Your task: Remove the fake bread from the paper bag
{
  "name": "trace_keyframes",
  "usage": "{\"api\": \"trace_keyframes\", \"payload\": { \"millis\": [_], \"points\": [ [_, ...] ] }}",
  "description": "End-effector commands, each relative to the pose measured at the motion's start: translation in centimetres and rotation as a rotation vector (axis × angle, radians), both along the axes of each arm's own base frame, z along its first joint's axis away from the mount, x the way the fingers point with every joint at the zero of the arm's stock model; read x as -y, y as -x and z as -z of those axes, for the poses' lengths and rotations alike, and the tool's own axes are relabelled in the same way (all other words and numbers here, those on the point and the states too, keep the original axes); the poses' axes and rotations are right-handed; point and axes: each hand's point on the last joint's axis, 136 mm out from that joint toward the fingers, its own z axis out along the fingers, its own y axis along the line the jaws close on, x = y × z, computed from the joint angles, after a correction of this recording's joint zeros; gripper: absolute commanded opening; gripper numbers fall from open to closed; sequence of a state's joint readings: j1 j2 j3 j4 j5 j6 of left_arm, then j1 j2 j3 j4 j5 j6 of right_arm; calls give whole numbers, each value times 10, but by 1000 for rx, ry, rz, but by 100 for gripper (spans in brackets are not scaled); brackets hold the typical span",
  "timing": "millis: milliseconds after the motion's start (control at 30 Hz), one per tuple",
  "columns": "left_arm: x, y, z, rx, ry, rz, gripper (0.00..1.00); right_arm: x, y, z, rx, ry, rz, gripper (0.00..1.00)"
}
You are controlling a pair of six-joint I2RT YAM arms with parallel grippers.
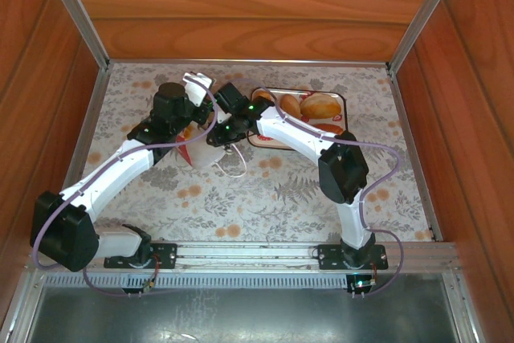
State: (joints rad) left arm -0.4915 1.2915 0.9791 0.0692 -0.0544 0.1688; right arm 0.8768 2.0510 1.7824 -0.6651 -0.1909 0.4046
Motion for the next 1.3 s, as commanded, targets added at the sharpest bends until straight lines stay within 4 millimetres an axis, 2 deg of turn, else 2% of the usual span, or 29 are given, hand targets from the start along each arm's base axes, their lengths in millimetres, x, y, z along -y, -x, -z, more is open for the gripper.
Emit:
{"api": "trace_keyframes", "payload": {
  "millis": [0,200,367,533,700,967,1167,1267],
  "points": [
    [8,-2,-24,54,20,31,0,-11,6,-1,-1,-38,-63,41],
    [8,-2,-23,54,19,33,0,-4,11,3,-8,-26,-66,43],
    [9,0,-26,58,28,43,0,0,6,16,-16,38,-59,43],
    [11,1,-25,51,32,53,0,-5,3,18,-19,43,-65,43],
    [12,2,-25,50,40,58,0,1,-5,21,-3,96,-26,44],
    [13,5,-22,40,47,67,0,-15,-9,19,8,36,-53,44],
    [14,8,-25,41,58,78,0,-22,-11,24,2,19,-66,37],
    [13,8,-27,47,62,73,0,-21,-10,23,4,15,-66,25]
  ]
}}
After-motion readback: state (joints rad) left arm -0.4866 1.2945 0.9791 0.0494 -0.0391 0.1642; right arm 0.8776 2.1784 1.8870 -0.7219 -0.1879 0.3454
